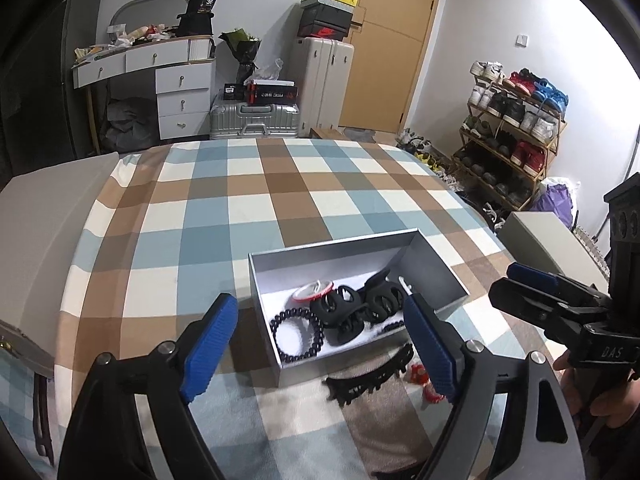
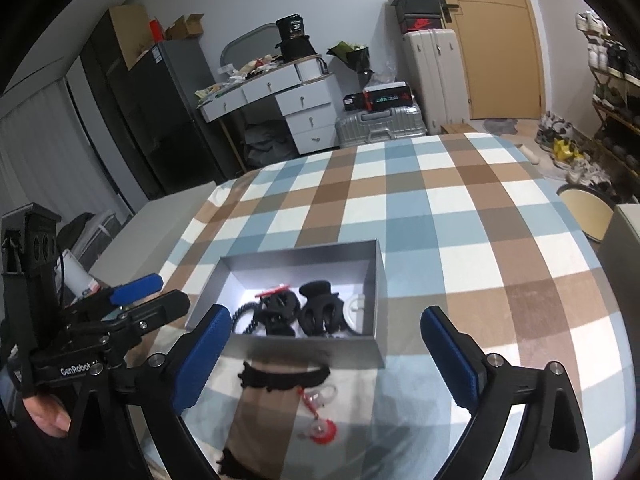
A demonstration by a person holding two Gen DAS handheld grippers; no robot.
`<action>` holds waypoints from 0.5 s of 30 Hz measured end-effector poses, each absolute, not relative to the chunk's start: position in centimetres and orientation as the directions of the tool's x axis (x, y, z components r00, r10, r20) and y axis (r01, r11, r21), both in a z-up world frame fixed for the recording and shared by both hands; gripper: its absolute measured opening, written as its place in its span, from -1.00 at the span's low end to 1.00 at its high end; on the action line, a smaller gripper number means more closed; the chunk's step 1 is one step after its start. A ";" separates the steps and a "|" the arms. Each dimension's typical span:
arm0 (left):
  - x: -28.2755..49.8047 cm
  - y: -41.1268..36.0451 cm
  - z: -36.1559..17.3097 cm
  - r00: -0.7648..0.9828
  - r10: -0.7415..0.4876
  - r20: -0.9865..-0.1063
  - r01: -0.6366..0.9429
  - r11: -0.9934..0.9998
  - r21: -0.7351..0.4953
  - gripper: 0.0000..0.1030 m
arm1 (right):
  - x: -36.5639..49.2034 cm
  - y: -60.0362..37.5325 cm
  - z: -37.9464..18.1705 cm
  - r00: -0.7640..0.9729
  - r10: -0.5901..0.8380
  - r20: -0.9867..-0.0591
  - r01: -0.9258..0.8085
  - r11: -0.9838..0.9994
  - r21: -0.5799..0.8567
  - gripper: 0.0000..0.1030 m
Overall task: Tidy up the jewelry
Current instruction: 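Move the right gripper to the red gear-shaped clip and grasp it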
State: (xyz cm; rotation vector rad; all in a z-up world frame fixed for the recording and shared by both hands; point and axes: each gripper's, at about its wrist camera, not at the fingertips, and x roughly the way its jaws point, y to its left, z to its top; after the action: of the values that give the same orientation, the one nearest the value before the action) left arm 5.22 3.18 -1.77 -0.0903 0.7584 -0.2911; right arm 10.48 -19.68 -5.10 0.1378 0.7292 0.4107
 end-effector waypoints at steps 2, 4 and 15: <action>4.8 3.1 -2.0 0.683 -0.283 -0.673 0.228 0.958 -0.171 0.59 | 10.1 -19.7 -5.3 0.666 0.404 -0.627 -0.318 0.914 0.252 0.90; 4.4 3.1 -2.2 0.673 -0.279 -0.685 0.237 0.959 -0.158 0.59 | 9.9 -19.5 -5.7 0.650 0.396 -0.649 -0.322 0.917 0.237 0.90; 2.1 1.6 -3.5 0.608 -0.306 -0.732 0.341 0.934 -0.106 0.59 | 8.6 -16.7 -8.4 0.559 0.354 -0.750 -0.441 0.893 0.092 0.88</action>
State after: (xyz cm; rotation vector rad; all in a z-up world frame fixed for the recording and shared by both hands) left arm 2.09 1.56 -3.52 0.0457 0.8372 -0.3739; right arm 8.63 -16.73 -8.42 -0.1110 0.8580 0.4699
